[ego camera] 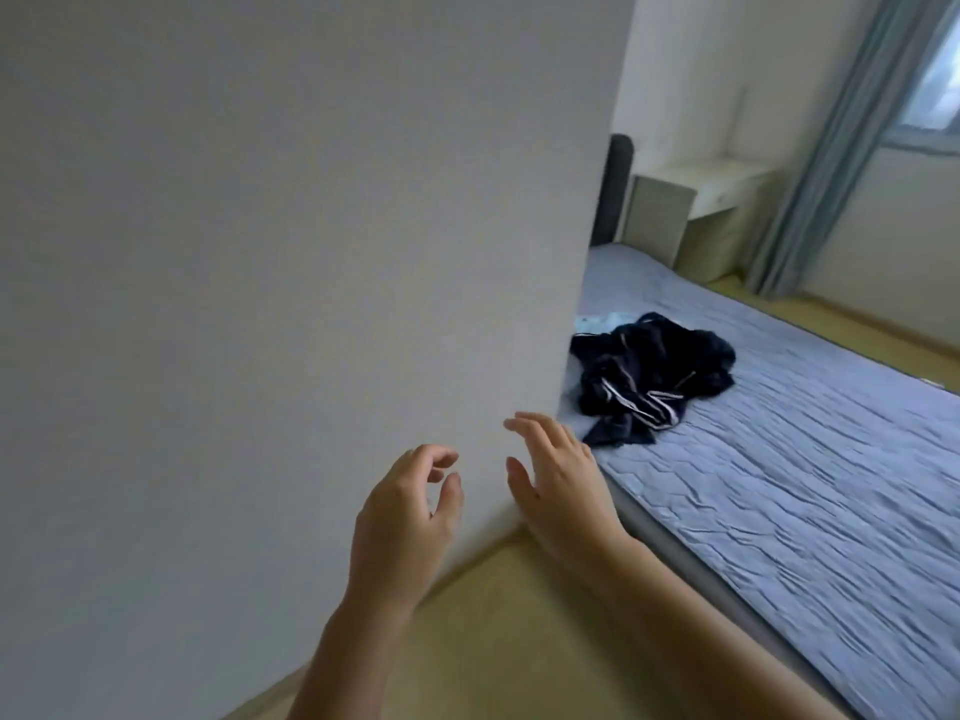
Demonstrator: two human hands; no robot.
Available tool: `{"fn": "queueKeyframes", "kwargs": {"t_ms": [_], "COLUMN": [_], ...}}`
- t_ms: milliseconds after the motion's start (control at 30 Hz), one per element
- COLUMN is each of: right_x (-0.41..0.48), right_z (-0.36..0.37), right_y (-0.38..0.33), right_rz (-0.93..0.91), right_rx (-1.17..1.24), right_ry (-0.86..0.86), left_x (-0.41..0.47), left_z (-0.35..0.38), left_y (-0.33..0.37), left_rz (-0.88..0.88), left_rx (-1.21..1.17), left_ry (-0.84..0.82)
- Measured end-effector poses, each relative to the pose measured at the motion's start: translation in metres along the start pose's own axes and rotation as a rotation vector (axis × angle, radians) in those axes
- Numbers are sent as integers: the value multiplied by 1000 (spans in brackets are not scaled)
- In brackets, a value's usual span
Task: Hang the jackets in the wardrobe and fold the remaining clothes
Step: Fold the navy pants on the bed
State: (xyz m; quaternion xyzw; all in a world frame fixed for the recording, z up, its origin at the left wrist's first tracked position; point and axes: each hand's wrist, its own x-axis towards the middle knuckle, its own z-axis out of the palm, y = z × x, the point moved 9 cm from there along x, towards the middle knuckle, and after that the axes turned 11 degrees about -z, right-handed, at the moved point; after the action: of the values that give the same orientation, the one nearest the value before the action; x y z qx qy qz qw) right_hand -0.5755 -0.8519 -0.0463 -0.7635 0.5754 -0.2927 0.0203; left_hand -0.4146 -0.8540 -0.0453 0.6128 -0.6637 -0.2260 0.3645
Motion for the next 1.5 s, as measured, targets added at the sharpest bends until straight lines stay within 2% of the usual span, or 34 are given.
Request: {"fn": "queueKeyframes", "kwargs": {"t_ms": [200,333,567,733,867,967,1100,1333,1500], "right_x": [-22,-54,-38,16,39,47,70,95,111], "right_z": [-43,-62,-65,-50,12,64,134,284,346], "right_y": [182,284,459,581,678,741,819,912,943], "right_rz": [403,592,675,621,595,618,706,838,858], "right_rx": [-112,-140,-84,-88,-143,-172,-94,79,129], "right_ry": [144,164,73,-85,-387,-548,-571,-605,-637], "left_x": [95,120,176,260,322,355,414,519,551], "left_z": [168,277,448,563,675,748,826,931,959], "left_y": [93,133,162,171,122,66,10,-81,-152], "left_rz": [211,263,191,78,-235,-275,-314,-215,-519], "left_rx": [-18,-28,101,212,190,405,521,619,561], "left_ry": [-353,-515,-619,-669,-801,-868,-867,-791,-711]}}
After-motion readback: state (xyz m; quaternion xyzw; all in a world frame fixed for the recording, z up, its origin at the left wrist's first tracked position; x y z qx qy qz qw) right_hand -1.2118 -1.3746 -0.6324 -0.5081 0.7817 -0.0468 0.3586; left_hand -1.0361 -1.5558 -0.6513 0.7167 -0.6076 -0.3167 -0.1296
